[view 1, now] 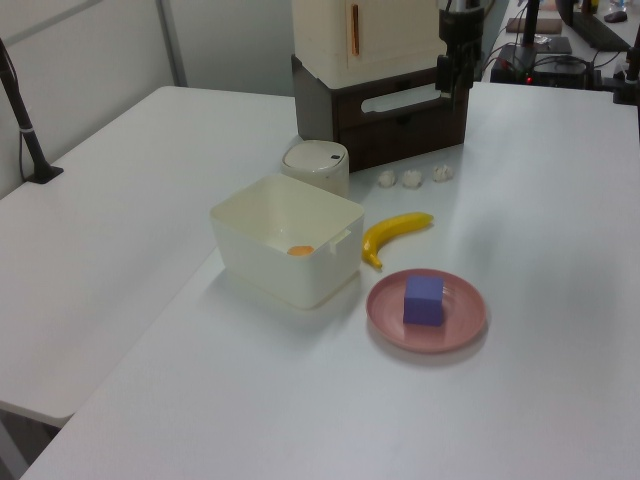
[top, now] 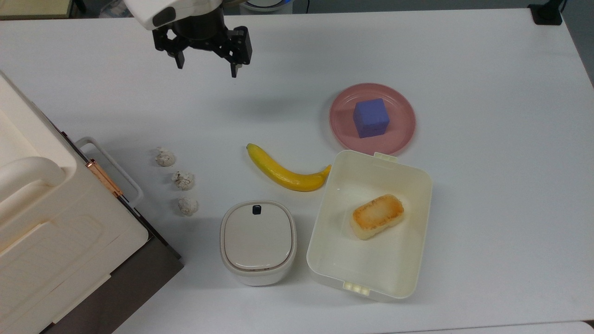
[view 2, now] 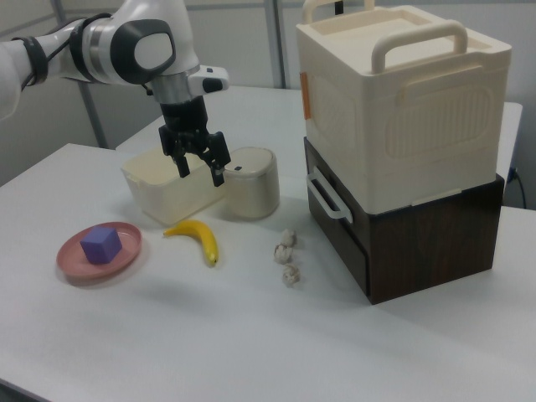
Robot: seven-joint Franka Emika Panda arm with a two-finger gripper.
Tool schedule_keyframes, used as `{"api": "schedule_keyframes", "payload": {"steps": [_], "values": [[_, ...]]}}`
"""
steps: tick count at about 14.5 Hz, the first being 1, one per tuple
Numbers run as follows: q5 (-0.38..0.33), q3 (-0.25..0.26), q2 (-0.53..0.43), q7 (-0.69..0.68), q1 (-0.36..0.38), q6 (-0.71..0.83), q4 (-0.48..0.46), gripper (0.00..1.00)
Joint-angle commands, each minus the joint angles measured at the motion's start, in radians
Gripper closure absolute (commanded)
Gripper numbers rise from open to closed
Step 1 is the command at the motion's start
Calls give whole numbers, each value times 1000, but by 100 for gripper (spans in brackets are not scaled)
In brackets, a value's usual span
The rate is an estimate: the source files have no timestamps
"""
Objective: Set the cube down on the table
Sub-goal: 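Move the open gripper toward the purple cube on the pink plate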
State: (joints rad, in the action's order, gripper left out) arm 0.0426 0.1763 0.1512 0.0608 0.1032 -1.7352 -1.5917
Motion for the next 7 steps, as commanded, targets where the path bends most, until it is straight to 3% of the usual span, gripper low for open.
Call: {"api": "schedule_keyframes", "payload": {"steps": [1,7], "values": [[-30,2,-1,-12,75,17,-39,0],[-75,3,22,-13,245,-15,-96,0]]}}
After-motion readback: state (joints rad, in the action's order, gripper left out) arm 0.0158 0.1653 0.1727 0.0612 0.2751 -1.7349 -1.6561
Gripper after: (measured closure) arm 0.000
